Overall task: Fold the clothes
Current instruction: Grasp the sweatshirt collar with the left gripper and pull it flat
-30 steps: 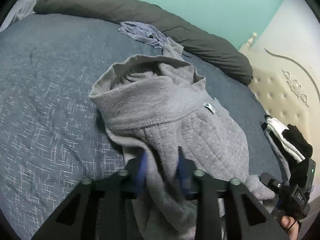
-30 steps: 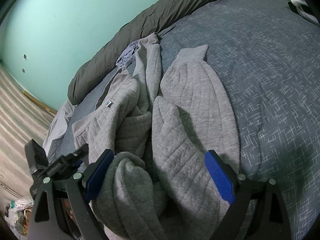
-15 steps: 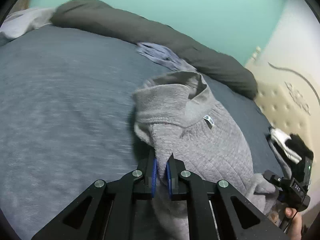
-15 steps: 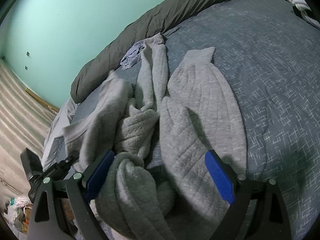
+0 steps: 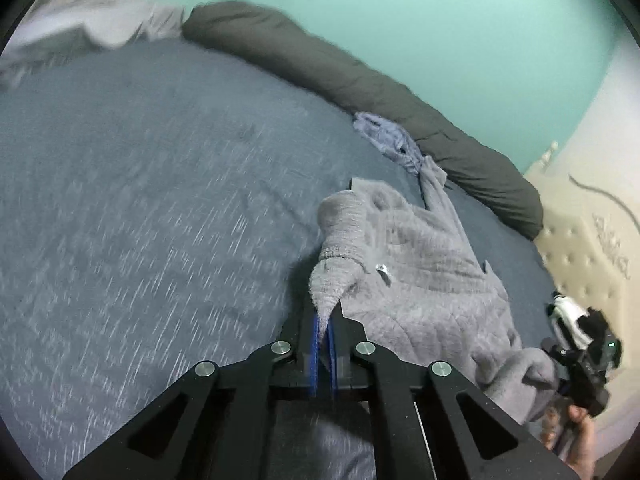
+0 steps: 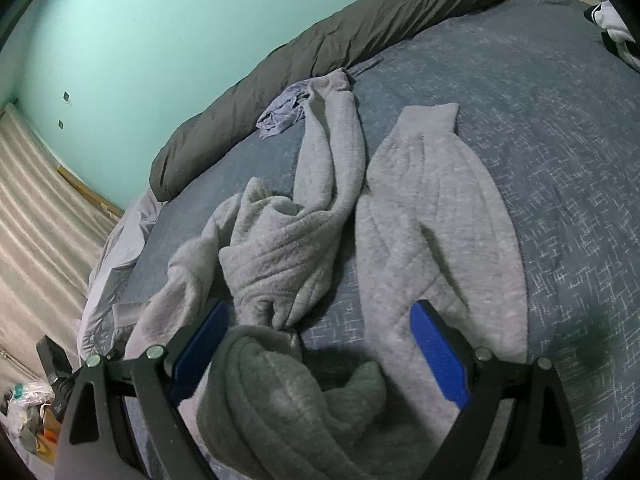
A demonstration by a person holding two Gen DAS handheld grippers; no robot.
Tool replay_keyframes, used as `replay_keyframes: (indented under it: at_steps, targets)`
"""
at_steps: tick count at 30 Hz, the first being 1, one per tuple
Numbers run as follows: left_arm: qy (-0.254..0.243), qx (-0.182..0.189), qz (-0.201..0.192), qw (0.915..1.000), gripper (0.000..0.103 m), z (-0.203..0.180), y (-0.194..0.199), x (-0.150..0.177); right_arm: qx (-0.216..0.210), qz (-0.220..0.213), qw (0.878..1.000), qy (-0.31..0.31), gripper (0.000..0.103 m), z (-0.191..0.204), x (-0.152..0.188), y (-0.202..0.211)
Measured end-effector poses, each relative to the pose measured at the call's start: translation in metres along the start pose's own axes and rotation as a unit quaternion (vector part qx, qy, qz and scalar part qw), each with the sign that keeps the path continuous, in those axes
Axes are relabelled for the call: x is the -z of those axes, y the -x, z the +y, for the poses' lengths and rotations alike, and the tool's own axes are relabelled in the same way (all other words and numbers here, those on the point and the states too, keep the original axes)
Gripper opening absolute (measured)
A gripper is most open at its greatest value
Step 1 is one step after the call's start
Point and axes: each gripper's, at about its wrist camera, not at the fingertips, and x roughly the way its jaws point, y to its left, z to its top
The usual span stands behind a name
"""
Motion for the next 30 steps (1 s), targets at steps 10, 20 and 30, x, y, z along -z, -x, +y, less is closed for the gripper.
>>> replay_keyframes:
  at_steps: [10, 20, 30]
  targets:
    - [0.001, -0.043, 0.016, 0.9990, 0.021, 0.000, -0.009, 0.003, -0.006, 0.001, 1.000, 0.000, 0.093, 0.007, 0.002, 0.000]
    - [0.016, -0.051, 0.031, 0.9981, 0.056, 0.009, -0.034, 0.004, -0.004, 0.006, 1.000, -0.008, 0.093, 0.002, 0.002, -0.003]
    - [0.049, -0.028, 0.059, 0.9966, 0.017, 0.028, -0.062, 0.012, -0.001, 0.008, 1.000, -0.011, 0.093, 0.000, 0.002, -0.003]
